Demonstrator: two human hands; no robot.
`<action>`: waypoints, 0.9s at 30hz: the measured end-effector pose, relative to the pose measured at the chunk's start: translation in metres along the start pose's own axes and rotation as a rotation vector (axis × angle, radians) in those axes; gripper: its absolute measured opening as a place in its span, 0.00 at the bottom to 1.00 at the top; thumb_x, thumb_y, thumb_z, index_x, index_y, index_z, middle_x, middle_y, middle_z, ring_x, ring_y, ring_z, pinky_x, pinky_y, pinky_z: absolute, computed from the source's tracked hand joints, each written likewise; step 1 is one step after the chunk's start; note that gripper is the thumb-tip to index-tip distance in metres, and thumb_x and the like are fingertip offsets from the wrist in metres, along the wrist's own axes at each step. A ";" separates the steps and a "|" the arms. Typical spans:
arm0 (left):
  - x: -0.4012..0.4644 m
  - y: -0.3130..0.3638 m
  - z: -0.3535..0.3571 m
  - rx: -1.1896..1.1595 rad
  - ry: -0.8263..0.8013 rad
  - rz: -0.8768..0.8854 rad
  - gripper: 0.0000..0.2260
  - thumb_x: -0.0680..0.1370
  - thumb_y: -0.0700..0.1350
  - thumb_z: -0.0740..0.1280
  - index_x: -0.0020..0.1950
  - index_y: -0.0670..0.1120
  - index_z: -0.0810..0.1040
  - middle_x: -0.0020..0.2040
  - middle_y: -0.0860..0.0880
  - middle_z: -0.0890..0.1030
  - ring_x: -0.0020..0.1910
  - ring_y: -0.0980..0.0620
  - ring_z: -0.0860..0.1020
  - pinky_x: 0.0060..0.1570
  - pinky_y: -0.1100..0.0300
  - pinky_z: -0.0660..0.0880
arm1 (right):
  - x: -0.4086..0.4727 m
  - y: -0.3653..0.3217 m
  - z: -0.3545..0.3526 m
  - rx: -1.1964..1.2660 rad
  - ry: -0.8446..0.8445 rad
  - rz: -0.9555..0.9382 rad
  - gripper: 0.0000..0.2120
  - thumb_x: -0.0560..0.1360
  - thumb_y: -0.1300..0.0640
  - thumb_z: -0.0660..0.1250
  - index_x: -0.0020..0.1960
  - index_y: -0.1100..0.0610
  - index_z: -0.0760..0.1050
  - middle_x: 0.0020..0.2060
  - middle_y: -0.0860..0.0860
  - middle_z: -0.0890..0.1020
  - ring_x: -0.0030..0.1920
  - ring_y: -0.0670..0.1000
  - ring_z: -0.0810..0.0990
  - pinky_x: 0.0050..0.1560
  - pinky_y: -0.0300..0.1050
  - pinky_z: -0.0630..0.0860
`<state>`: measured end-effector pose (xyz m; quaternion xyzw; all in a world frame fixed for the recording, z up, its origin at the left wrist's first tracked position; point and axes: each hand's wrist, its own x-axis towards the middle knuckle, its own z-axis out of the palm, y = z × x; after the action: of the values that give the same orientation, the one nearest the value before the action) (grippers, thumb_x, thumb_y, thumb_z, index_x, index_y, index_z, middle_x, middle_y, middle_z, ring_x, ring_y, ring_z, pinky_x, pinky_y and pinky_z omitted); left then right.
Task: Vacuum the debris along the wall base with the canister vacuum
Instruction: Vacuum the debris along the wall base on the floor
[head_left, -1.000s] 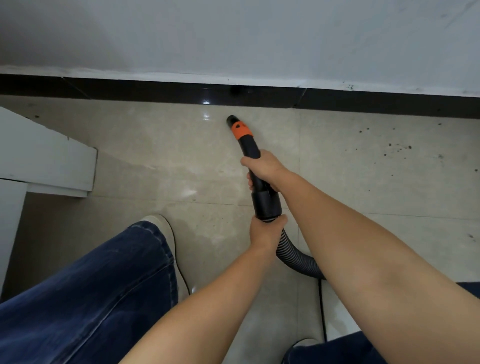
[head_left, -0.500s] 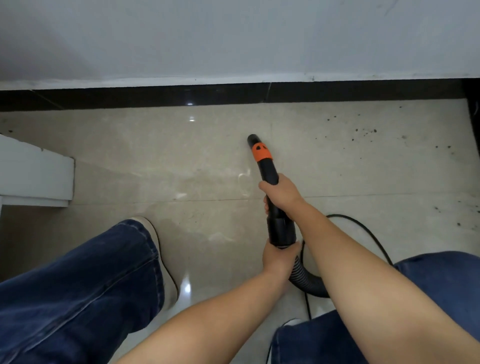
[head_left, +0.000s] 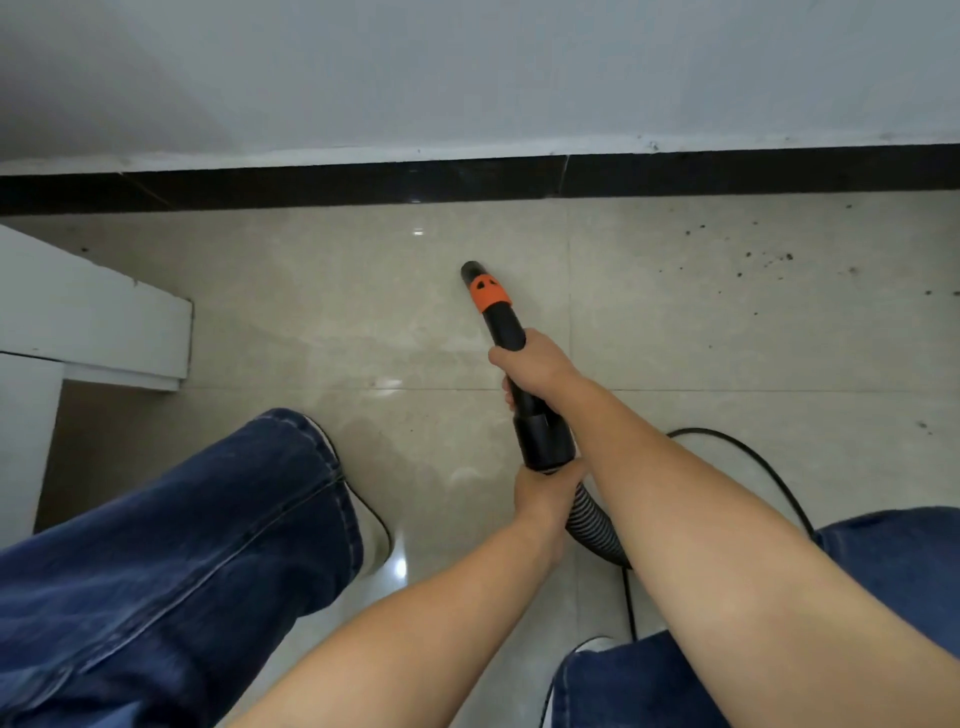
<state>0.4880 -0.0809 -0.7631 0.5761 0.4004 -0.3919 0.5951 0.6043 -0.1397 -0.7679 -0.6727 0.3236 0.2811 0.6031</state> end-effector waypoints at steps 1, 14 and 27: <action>-0.002 -0.003 0.001 -0.023 -0.001 -0.011 0.15 0.72 0.39 0.72 0.58 0.42 0.78 0.49 0.43 0.82 0.45 0.48 0.79 0.43 0.58 0.77 | -0.002 0.002 0.002 -0.012 -0.005 -0.005 0.10 0.74 0.57 0.64 0.54 0.57 0.69 0.34 0.56 0.77 0.27 0.53 0.75 0.29 0.43 0.74; -0.027 -0.028 0.056 0.428 -0.234 0.026 0.16 0.71 0.37 0.72 0.58 0.42 0.77 0.46 0.45 0.80 0.43 0.50 0.77 0.41 0.61 0.75 | -0.041 0.063 -0.109 0.333 0.417 0.111 0.07 0.73 0.58 0.65 0.48 0.58 0.69 0.30 0.56 0.76 0.25 0.54 0.75 0.33 0.47 0.76; 0.000 -0.022 0.070 0.442 -0.208 0.068 0.17 0.71 0.38 0.73 0.59 0.43 0.77 0.52 0.43 0.82 0.50 0.47 0.80 0.49 0.56 0.78 | -0.025 0.057 -0.119 0.369 0.469 0.073 0.08 0.74 0.57 0.64 0.51 0.59 0.70 0.34 0.57 0.77 0.26 0.53 0.75 0.29 0.44 0.75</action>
<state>0.4698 -0.1520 -0.7699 0.6621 0.2219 -0.5068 0.5055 0.5428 -0.2594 -0.7705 -0.5863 0.5237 0.0760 0.6134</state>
